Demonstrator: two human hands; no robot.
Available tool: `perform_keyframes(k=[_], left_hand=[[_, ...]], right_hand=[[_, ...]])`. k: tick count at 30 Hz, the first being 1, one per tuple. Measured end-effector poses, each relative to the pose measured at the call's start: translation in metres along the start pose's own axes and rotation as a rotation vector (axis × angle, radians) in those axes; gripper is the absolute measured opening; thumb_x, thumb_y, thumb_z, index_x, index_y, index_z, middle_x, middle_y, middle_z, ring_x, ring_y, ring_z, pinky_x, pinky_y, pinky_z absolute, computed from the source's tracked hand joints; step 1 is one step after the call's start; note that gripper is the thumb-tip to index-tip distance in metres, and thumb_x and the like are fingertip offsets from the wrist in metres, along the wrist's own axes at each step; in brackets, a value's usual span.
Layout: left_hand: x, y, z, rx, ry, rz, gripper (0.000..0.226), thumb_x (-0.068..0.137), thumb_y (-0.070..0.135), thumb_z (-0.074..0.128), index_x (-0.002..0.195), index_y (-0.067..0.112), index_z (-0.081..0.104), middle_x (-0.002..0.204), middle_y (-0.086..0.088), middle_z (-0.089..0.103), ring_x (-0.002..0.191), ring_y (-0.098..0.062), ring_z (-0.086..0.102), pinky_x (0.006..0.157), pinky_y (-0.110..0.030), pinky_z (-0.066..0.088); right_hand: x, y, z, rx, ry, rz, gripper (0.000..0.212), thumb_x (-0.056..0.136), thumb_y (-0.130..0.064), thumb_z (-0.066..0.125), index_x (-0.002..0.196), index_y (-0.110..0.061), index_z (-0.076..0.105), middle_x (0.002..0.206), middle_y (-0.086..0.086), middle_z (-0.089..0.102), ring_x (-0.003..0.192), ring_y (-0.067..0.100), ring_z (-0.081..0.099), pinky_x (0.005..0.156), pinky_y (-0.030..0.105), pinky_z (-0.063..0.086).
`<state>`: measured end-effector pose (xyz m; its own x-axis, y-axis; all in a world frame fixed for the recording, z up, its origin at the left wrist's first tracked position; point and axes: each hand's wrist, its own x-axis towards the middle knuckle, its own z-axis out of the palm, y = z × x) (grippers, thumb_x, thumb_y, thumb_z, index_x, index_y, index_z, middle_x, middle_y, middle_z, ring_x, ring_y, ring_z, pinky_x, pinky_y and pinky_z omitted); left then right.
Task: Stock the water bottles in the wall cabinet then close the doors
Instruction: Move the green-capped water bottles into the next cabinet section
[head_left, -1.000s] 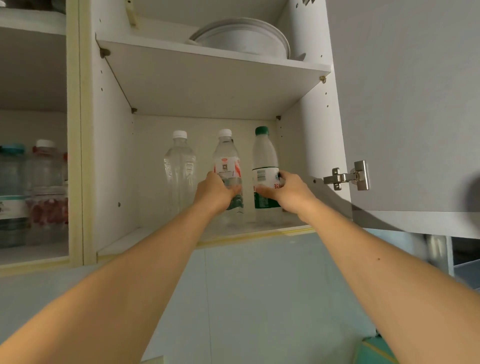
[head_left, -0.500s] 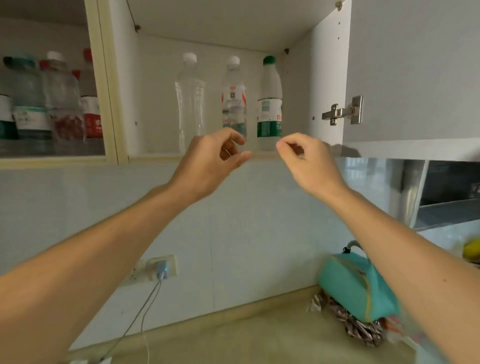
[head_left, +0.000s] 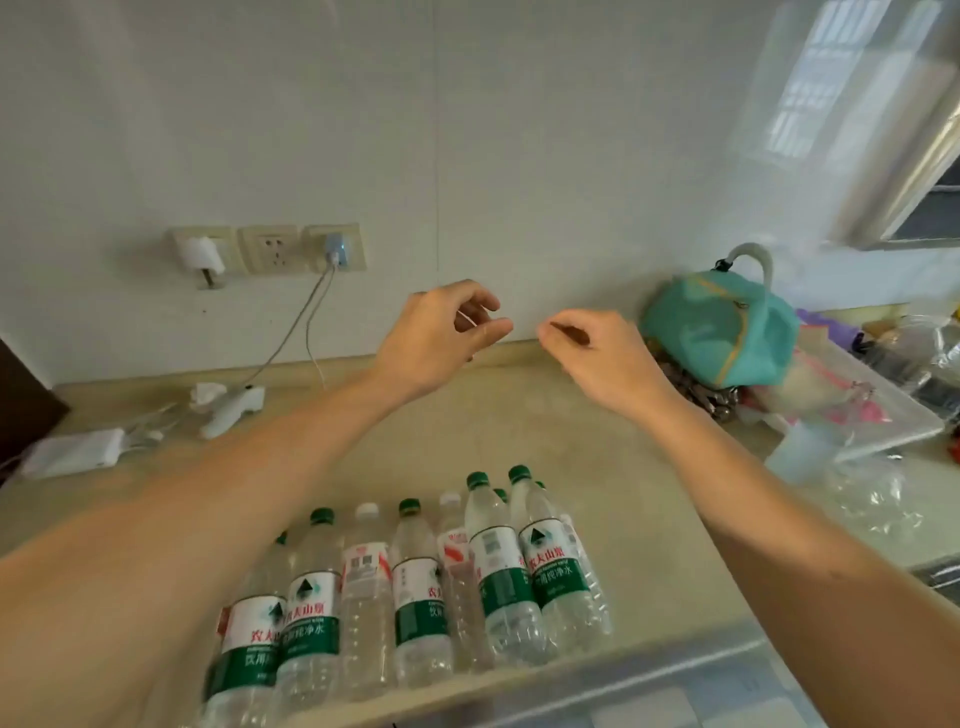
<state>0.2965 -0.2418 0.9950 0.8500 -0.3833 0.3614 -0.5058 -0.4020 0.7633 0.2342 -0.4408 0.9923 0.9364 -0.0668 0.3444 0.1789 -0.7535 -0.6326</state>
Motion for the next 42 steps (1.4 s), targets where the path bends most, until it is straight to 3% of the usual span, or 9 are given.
perform_keyframes(k=[7, 16, 19, 24, 29, 33, 36, 39, 42], left_hand=[[-0.057, -0.09, 0.07, 0.095, -0.15, -0.338, 0.044, 0.09, 0.045, 0.07, 0.122, 0.016, 0.063, 0.108, 0.003, 0.069, 0.091, -0.008, 0.066, 0.08, -0.03, 0.057], [-0.107, -0.143, 0.138, 0.108, -0.278, -0.713, 0.078, 0.08, 0.07, 0.067, 0.138, 0.02, 0.049, 0.122, 0.004, 0.065, 0.094, -0.007, 0.064, 0.072, -0.026, 0.057], [-0.105, -0.144, 0.148, 0.099, -0.224, -0.773, 0.084, 0.078, 0.072, 0.069, 0.14, 0.021, 0.048, 0.13, 0.002, 0.065, 0.092, -0.005, 0.06, 0.061, -0.018, 0.043], [-0.101, -0.136, 0.152, -0.003, -0.183, -0.866, 0.089, 0.078, 0.066, 0.073, 0.149, 0.024, 0.04, 0.136, 0.005, 0.061, 0.084, 0.002, 0.049, 0.058, -0.016, 0.03], [-0.107, -0.13, 0.153, -0.111, -0.073, -0.836, 0.088, 0.08, 0.065, 0.071, 0.152, 0.03, 0.034, 0.136, 0.014, 0.056, 0.091, 0.006, 0.048, 0.066, -0.015, 0.033], [-0.104, -0.125, 0.144, -0.338, 0.021, -0.828, 0.075, 0.073, 0.064, 0.077, 0.139, 0.04, 0.05, 0.114, 0.023, 0.069, 0.099, -0.003, 0.07, 0.09, -0.035, 0.056], [-0.096, -0.119, 0.136, -0.356, 0.03, -0.762, 0.069, 0.065, 0.067, 0.08, 0.124, 0.055, 0.046, 0.113, 0.029, 0.066, 0.101, 0.011, 0.064, 0.092, -0.033, 0.05], [-0.08, -0.114, 0.13, -0.327, 0.095, -0.704, 0.084, 0.066, 0.059, 0.082, 0.141, 0.045, 0.045, 0.134, 0.015, 0.059, 0.119, -0.004, 0.056, 0.101, -0.041, 0.046], [-0.059, -0.106, 0.119, -0.24, 0.178, -0.593, 0.065, 0.076, 0.044, 0.082, 0.133, 0.04, 0.053, 0.115, 0.023, 0.068, 0.101, 0.01, 0.061, 0.087, -0.025, 0.044]], right_hand=[[-0.03, 0.068, 0.058, -0.024, -0.251, 0.132, 0.028, 0.101, -0.031, 0.059, 0.121, -0.016, 0.073, 0.116, -0.004, 0.073, 0.094, 0.003, 0.061, 0.076, 0.002, 0.04], [-0.065, 0.134, 0.122, 0.059, -0.595, 0.522, 0.071, 0.089, -0.04, 0.073, 0.148, -0.016, 0.042, 0.14, 0.005, 0.057, 0.111, 0.021, 0.063, 0.087, 0.034, 0.054], [-0.063, 0.143, 0.132, 0.14, -0.607, 0.595, 0.085, 0.083, -0.045, 0.079, 0.152, -0.021, 0.035, 0.142, 0.004, 0.056, 0.109, 0.021, 0.064, 0.077, 0.028, 0.051], [-0.057, 0.149, 0.135, 0.26, -0.667, 0.665, 0.085, 0.078, -0.044, 0.084, 0.147, -0.023, 0.04, 0.109, -0.01, 0.06, 0.087, 0.009, 0.066, 0.058, 0.022, 0.05], [-0.06, 0.158, 0.13, 0.482, -0.637, 0.714, 0.072, 0.076, -0.034, 0.087, 0.137, -0.021, 0.052, 0.113, -0.001, 0.071, 0.091, 0.014, 0.073, 0.062, 0.023, 0.056], [-0.053, 0.163, 0.116, 0.735, -0.605, 0.76, 0.048, 0.077, -0.016, 0.087, 0.113, -0.032, 0.06, 0.105, 0.005, 0.076, 0.084, 0.016, 0.077, 0.062, 0.024, 0.058], [-0.042, 0.16, 0.108, 0.798, -0.623, 0.712, 0.061, 0.071, -0.016, 0.086, 0.126, -0.025, 0.06, 0.114, 0.012, 0.073, 0.095, 0.023, 0.076, 0.077, 0.034, 0.06], [-0.024, 0.148, 0.098, 0.761, -0.534, 0.621, 0.081, 0.061, -0.023, 0.088, 0.135, -0.018, 0.055, 0.118, 0.007, 0.071, 0.105, 0.023, 0.072, 0.095, 0.045, 0.057], [-0.001, 0.136, 0.085, 0.634, -0.412, 0.42, 0.069, 0.065, -0.029, 0.091, 0.127, -0.028, 0.061, 0.112, -0.008, 0.071, 0.104, 0.009, 0.069, 0.095, 0.041, 0.056]])
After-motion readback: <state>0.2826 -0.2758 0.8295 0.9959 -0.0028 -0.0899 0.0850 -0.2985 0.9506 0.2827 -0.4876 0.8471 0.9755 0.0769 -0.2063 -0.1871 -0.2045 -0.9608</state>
